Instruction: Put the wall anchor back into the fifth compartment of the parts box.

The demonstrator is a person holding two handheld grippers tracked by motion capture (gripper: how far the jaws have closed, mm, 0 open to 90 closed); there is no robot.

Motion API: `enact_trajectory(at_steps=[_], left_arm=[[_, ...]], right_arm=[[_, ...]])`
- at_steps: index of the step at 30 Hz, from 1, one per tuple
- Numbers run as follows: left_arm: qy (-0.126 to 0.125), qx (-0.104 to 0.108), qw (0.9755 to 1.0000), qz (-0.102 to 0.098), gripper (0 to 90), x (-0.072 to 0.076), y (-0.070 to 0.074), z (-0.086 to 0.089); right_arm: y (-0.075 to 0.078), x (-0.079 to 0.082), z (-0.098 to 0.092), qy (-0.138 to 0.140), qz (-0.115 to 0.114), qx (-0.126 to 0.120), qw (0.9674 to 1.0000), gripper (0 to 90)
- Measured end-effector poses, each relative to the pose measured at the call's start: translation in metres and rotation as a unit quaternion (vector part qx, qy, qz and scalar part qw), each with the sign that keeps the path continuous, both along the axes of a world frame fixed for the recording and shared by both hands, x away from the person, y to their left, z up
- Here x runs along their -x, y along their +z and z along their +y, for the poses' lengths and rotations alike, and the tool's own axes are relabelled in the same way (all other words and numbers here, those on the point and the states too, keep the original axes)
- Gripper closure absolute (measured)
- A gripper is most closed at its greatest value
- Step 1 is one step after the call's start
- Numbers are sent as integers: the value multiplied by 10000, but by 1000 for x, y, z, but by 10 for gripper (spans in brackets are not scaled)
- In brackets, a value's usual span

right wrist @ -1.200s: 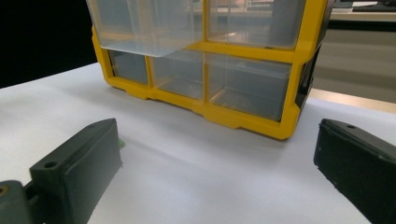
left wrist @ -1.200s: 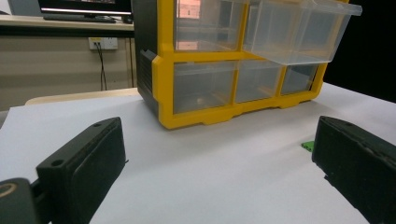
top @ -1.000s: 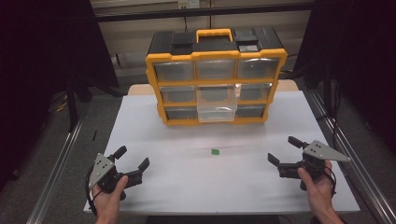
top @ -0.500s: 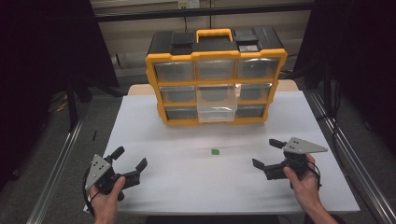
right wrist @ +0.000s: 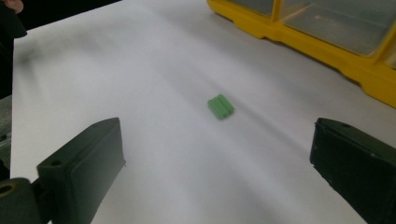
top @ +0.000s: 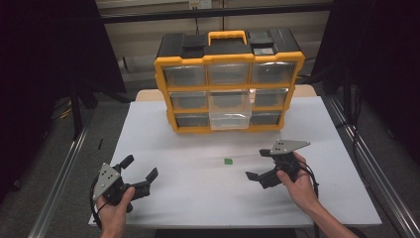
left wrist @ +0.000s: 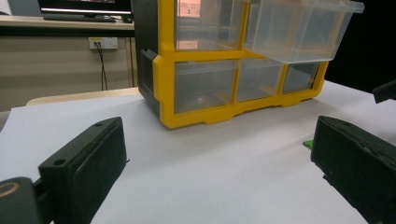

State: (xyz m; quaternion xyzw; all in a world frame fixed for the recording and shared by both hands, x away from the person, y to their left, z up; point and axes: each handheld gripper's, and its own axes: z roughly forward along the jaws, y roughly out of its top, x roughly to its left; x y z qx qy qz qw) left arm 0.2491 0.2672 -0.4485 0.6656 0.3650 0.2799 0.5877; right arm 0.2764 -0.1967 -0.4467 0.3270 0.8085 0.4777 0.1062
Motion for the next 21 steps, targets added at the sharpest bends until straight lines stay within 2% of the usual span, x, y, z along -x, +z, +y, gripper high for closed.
enact_trajectory(at_steps=[2, 4, 8, 9, 11, 13, 14, 16, 18, 19, 21], left_arm=[[-6, 2, 10000, -4, 36, 0, 0, 0], [-8, 4, 10000, 1, 36, 0, 0, 0], [39, -27, 10000, -18, 35, 0, 0, 0], [-18, -1, 10000, 7, 36, -1, 0, 0], [-77, 6, 10000, 11, 35, -2, 1, 0], [-33, -23, 10000, -6, 35, -2, 1, 1], [-104, 30, 9999, 24, 36, -2, 0, 0], [-45, 7, 10000, 9, 35, -2, 0, 1], [-28, -58, 10000, 5, 35, 0, 0, 1], [-11, 3, 10000, 0, 35, 0, 0, 0], [-57, -40, 10000, -9, 36, 0, 1, 0]], right_arm=[[-3, -4, 8, 107, 93, 188, 9997, 19], [-4, -6, 10, 178, 107, 272, 9994, 20], [-1, -15, 17, 308, 171, 350, 9988, 21], [0, -20, 21, 474, 276, 329, 9980, 26], [1, -22, 22, 576, 340, 388, 9970, 47], [2, -24, 27, 686, 344, 416, 9962, 42], [3, -26, 32, 782, 400, 520, 9948, 61], [2, -27, 33, 850, 410, 531, 9941, 86], [2, -32, 38, 1059, 529, 695, 9905, 119], [2, -33, 40, 1088, 535, 751, 9898, 132], [2, -38, 45, 1191, 578, 935, 9868, 162]])
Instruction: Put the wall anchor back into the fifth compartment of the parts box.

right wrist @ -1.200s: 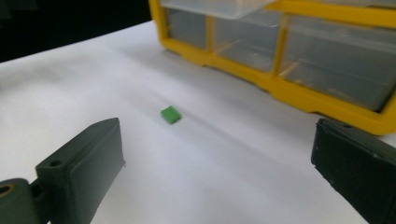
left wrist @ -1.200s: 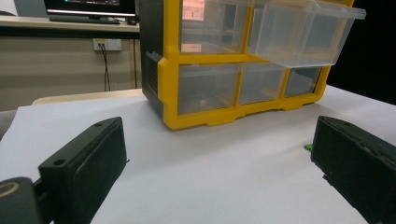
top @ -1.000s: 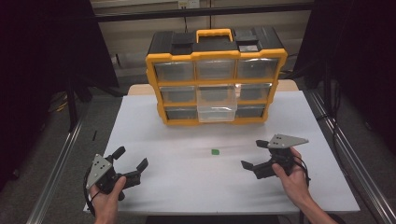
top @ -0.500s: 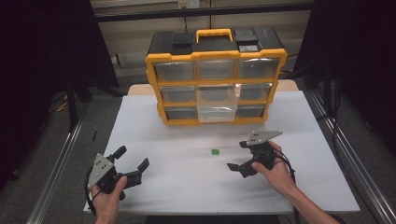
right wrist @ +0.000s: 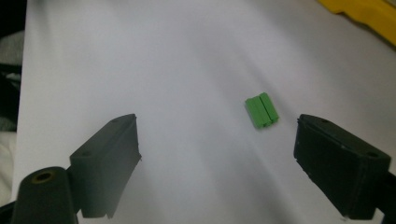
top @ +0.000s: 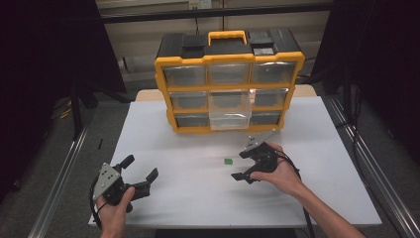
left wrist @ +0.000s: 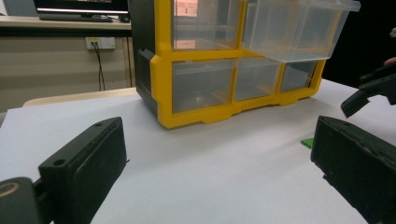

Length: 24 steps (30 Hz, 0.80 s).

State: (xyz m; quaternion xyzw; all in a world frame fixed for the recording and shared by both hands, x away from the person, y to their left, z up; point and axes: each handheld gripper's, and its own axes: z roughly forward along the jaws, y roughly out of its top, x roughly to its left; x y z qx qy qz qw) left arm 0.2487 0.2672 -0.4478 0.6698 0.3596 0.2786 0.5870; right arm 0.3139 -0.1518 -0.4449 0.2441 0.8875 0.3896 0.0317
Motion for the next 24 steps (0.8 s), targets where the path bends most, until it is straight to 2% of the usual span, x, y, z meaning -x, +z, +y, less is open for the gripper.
enact_trajectory(at_steps=[1, 2, 3, 6, 7, 9, 11, 13, 14, 16, 17, 19, 20, 22, 23, 24], left_arm=[[13, 9, 10000, -10, 36, 0, 0, 0], [-10, 17, 10000, -11, 36, 0, 0, 0], [-14, 15, 10000, -9, 36, 0, 0, 0], [-6, -21, 10000, -53, 35, 0, 0, 1], [-9, -21, 10000, -55, 35, 0, 0, 1], [-8, 60, 10000, -23, 35, 0, 0, 0], [-55, 14, 10000, -6, 36, 1, 0, 1], [11, -25, 10000, -47, 35, 1, 0, 2], [5, -50, 10000, -60, 35, 1, 1, 2], [19, 5, 10000, -46, 35, 1, 1, 1], [-21, -1, 10000, -39, 35, 0, 1, 1], [-73, -69, 9999, -34, 36, -1, 1, 1], [-56, 29, 10000, -16, 35, -1, 0, -1], [-87, -30, 9999, -48, 36, -1, 0, -1], [-97, -61, 9999, -50, 36, -2, 1, -2], [-100, -73, 9999, -48, 36, -1, 1, -2]], right_arm=[[-1, -5, 5, 91, 74, 131, 9998, 199], [-1, -5, 5, 91, 74, 131, 9998, 199], [-2, -11, 11, 211, 165, 307, 9992, 250], [-4, -17, 19, 380, 204, 529, 9977, 289], [-4, -17, 19, 380, 204, 529, 9977, 289], [-4, -20, 24, 489, 204, 656, 9964, 320], [-4, -22, 30, 579, 130, 851, 9946, 357], [-4, -25, 34, 665, 103, 965, 9931, 377], [-3, -26, 38, 621, 232, 1122, 9915, 412], [-3, -28, 40, 674, 178, 1176, 9906, 423], [-3, -29, 41, 687, 231, 1191, 9902, 442], [-5, -34, 43, 707, 160, 1195, 9902, 444], [-6, -35, 43, 732, 154, 1182, 9902, 447], [-8, -40, 45, 852, 111, 1271, 9882, 488], [-8, -40, 45, 852, 111, 1271, 9882, 488], [-8, -39, 46, 749, 213, 1356, 9877, 506]])
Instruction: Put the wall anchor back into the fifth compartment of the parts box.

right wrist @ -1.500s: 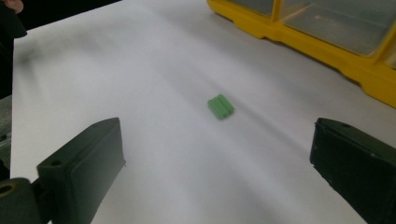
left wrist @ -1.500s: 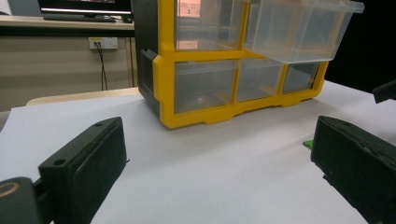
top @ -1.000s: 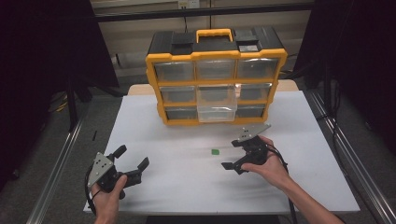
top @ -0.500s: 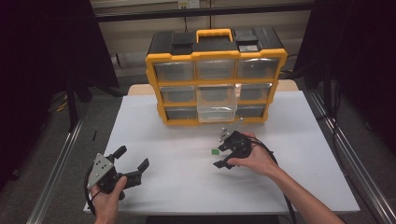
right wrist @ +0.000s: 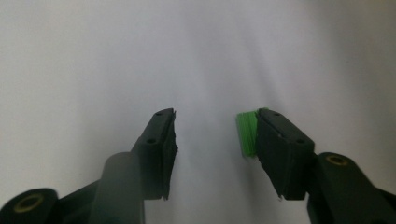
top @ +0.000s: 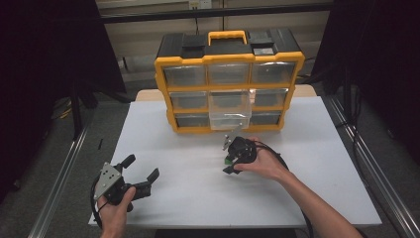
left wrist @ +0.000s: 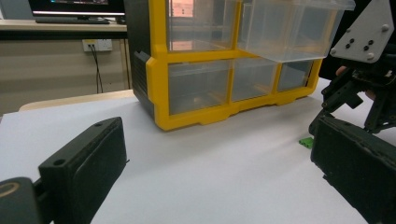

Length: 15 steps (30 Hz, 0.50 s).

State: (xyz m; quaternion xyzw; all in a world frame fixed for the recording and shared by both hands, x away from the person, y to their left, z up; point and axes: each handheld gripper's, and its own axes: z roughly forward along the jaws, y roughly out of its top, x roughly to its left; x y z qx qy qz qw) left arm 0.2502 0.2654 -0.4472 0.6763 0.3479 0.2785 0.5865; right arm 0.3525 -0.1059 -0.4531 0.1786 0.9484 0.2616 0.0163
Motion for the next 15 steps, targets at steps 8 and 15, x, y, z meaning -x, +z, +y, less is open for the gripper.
enact_trajectory(at_steps=[8, 15], left_arm=[[46, 30, 10000, -19, 36, 3, 0, -1], [-19, -45, 10000, -29, 36, 5, 0, 3]], right_arm=[[-3, -3, 8, 300, -111, 176, 9993, 576], [-3, -2, 7, 65, 255, 355, 9990, 658]])
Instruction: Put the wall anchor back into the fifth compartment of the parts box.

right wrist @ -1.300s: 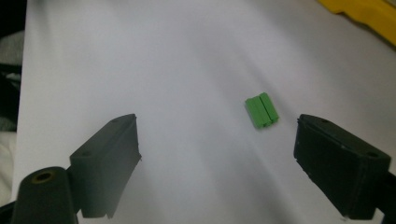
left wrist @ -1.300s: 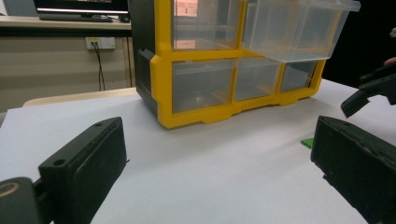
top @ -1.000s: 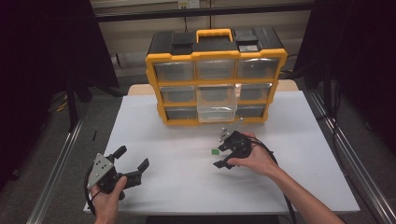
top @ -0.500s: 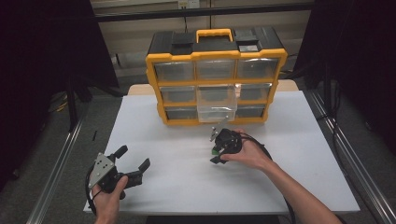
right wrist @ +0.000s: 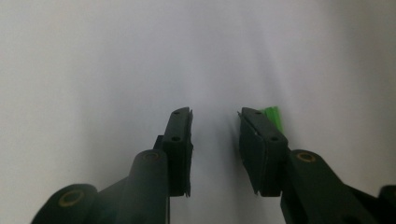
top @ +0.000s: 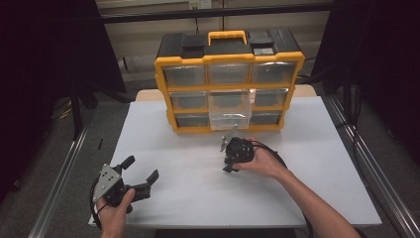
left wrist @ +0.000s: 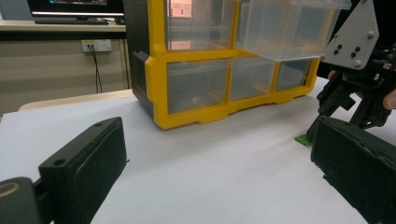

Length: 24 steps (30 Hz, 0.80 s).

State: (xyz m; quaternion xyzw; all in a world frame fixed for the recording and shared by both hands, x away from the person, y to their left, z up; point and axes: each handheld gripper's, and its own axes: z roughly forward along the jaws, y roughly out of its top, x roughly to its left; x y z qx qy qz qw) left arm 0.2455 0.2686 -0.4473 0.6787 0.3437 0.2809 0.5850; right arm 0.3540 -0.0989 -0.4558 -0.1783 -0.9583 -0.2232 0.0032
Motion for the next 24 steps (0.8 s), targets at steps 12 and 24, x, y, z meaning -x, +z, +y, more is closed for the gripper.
enact_trajectory(at_steps=[12, 24], left_arm=[[79, 151, 9999, -22, 36, 0, 1, -2], [7, 122, 9999, -13, 36, 1, 1, -3]], right_arm=[[6, -5, -7, -55, -348, -340, 9988, 636], [-4, -8, -4, 81, -391, -105, 9991, 715]])
